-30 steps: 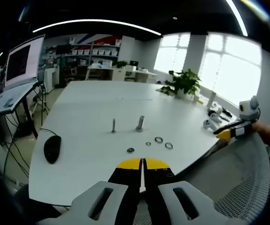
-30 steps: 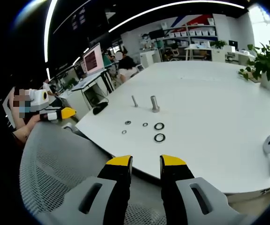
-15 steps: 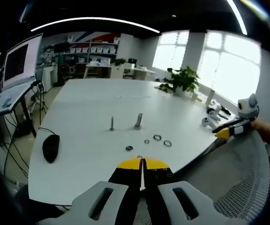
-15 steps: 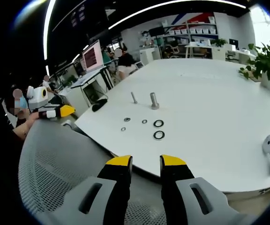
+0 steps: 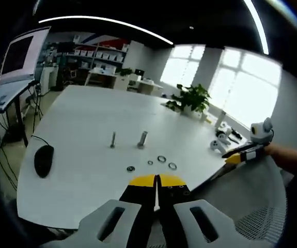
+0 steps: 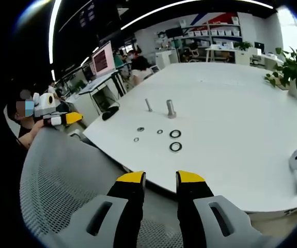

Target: Place the washer onto the threaded stud by aligning its center hole with the stud, sliding it down to the base, and recovering from edge contact or off-axis alignment until the washer reaches the visible bottom stop.

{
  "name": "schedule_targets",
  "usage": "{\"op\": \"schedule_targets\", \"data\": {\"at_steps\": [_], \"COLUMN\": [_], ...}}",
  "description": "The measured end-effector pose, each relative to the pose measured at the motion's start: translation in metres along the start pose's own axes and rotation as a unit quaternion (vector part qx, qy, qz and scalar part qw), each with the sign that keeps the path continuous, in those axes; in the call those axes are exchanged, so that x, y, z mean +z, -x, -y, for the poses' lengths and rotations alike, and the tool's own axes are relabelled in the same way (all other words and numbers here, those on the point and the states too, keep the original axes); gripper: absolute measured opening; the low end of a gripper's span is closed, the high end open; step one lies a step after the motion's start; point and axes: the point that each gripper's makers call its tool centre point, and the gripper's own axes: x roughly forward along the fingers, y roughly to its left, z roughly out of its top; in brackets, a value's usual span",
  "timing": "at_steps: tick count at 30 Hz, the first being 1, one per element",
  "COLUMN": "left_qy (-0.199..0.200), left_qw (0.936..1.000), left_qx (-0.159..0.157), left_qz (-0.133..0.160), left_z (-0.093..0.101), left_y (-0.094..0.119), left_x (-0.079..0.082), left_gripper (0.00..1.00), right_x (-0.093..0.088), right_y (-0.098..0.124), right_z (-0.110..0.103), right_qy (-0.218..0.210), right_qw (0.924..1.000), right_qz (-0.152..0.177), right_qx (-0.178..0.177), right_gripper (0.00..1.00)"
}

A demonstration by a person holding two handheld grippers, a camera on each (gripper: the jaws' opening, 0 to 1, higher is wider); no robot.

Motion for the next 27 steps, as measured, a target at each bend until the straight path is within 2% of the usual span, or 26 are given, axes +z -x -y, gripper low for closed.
{"op": "schedule_targets", "data": {"at_steps": [2, 4, 8, 11, 13, 15, 18, 21, 24, 27], "left_qy": [-0.003, -0.017, -0.020, -0.036, -0.049, -0.047, -0.043, -0.060, -0.056, -0.062], "left_qw": [1.0000, 0.9998, 0.9995, 0.9984, 0.9977, 0.9978, 0.9978, 0.9957, 0.9962, 0.9953], "left_qx": [0.000, -0.005, 0.014, 0.024, 0.031, 0.035, 0.035, 0.018, 0.019, 0.024], "left_qz": [0.002, -0.012, -0.019, -0.037, -0.035, -0.031, -0.037, -0.068, -0.063, -0.070], "left_z": [0.001, 0.003, -0.003, -0.005, -0.003, -0.005, 0.001, 0.009, 0.009, 0.006], "left_y": [-0.001, -0.002, -0.002, -0.002, -0.001, 0.000, -0.003, -0.006, -0.007, -0.009], "left_x": [0.001, -0.003, -0.005, -0.009, -0.007, -0.005, -0.005, -0.014, -0.011, -0.015], "left_gripper": [0.00, 0.00, 0.04, 0.05, 0.05, 0.05, 0.04, 0.00, 0.00, 0.00], "right_x": [-0.001, 0.000, 0.000, -0.002, 0.002, 0.002, -0.004, -0.002, 0.001, 0.006], "right_y": [0.000, -0.001, -0.001, -0.001, -0.001, -0.003, -0.002, -0.003, -0.003, -0.003], "right_z": [0.000, 0.000, -0.001, -0.005, -0.007, -0.011, -0.011, -0.012, -0.011, -0.009], "right_qy": [0.002, 0.005, 0.014, 0.011, 0.009, 0.016, 0.038, 0.040, 0.043, 0.046], "right_qw": [1.0000, 1.0000, 0.9998, 0.9994, 0.9991, 0.9980, 0.9964, 0.9958, 0.9953, 0.9946], "right_qz": [-0.003, -0.004, -0.009, -0.019, -0.014, -0.021, -0.042, -0.038, -0.038, -0.036], "right_qx": [-0.002, -0.001, 0.004, 0.028, 0.040, 0.058, 0.063, 0.073, 0.078, 0.086], "right_gripper": [0.26, 0.26, 0.26, 0.26, 0.26, 0.26, 0.26, 0.26, 0.26, 0.26]}}
